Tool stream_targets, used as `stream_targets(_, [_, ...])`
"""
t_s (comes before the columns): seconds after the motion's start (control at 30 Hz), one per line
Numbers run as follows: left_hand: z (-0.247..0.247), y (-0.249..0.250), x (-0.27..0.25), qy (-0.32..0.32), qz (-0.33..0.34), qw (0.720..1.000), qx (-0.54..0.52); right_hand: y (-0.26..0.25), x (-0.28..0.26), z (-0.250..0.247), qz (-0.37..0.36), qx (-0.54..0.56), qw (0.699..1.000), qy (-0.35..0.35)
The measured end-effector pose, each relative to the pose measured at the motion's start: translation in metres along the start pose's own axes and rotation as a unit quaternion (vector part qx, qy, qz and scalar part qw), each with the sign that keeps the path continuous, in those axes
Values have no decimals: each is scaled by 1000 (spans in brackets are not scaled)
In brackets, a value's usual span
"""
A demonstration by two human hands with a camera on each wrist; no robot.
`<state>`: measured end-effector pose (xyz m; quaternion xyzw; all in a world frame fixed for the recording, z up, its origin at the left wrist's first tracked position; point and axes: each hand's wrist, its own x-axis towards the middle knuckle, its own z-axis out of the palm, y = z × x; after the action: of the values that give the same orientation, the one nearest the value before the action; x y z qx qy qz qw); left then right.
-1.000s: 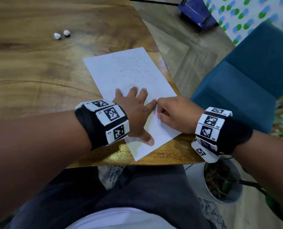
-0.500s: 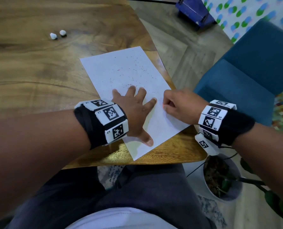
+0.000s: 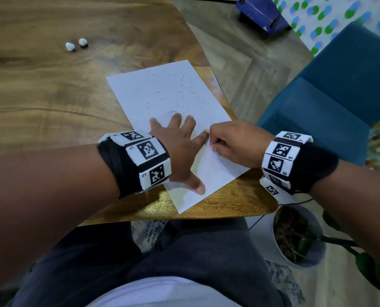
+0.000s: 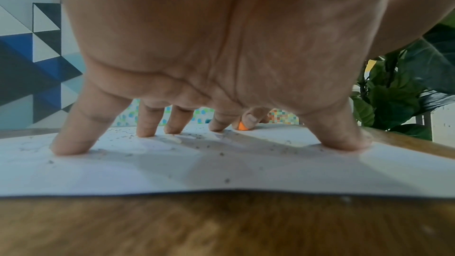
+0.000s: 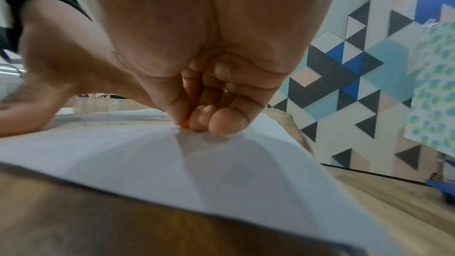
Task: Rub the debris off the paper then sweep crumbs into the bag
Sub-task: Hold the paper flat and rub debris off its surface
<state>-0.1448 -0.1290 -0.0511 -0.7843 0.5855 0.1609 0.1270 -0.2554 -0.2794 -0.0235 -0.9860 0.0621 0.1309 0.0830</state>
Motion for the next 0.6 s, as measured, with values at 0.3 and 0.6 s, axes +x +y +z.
stream_targets(0.3, [2,0,0,0,-2,1000,-3,-3,-26,4,-81,7,993,-88])
stream_targets(0.6, [4,-2,-2,6,4,1000,-3,-3,8,6,74,0,997,31])
